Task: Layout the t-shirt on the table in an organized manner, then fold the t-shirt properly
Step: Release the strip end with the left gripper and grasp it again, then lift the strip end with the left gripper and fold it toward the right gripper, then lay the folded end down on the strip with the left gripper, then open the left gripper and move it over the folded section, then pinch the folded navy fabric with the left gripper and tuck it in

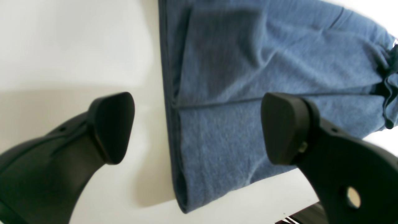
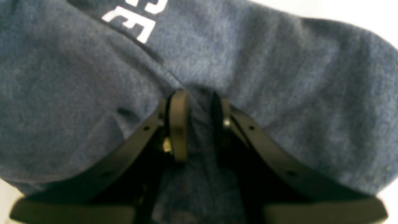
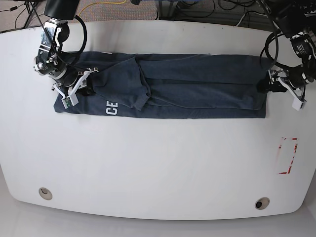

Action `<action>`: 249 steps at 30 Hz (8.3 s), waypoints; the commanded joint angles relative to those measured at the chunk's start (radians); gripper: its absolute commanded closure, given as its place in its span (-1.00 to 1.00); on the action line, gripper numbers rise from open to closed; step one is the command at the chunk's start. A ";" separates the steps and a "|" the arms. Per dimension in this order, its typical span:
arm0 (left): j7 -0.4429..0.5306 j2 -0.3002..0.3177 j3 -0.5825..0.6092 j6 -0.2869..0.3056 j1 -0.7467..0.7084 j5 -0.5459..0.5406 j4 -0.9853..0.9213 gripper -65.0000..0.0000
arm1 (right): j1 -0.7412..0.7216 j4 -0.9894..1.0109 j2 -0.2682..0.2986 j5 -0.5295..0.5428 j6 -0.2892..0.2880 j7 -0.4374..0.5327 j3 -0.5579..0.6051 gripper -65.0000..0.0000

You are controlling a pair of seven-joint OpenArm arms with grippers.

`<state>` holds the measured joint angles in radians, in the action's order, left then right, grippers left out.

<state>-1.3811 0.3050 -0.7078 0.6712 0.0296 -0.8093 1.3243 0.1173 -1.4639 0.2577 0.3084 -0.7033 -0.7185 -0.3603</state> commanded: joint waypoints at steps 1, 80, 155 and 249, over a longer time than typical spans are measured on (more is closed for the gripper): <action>0.015 0.016 0.023 0.002 0.011 -0.020 -0.016 -0.86 | 0.003 -0.011 0.005 -0.028 0.005 -0.053 0.002 0.61; 0.076 -0.462 0.687 -0.005 0.008 0.318 0.507 0.81 | 0.028 -0.053 -0.002 -0.027 0.005 -0.053 0.002 0.62; 0.148 -0.336 0.847 0.003 0.076 0.310 0.303 0.11 | 0.028 -0.054 -0.005 -0.027 0.005 -0.053 0.004 0.61; 0.171 -0.249 1.103 0.027 0.059 0.314 0.501 0.24 | 0.032 -0.094 -0.047 -0.027 0.005 -0.086 0.004 0.62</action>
<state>-1.2167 0.0517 0.4149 0.6971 0.0711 -0.4934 1.8069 0.1429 -1.5345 0.2161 0.2996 -0.6968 -0.7700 -0.3584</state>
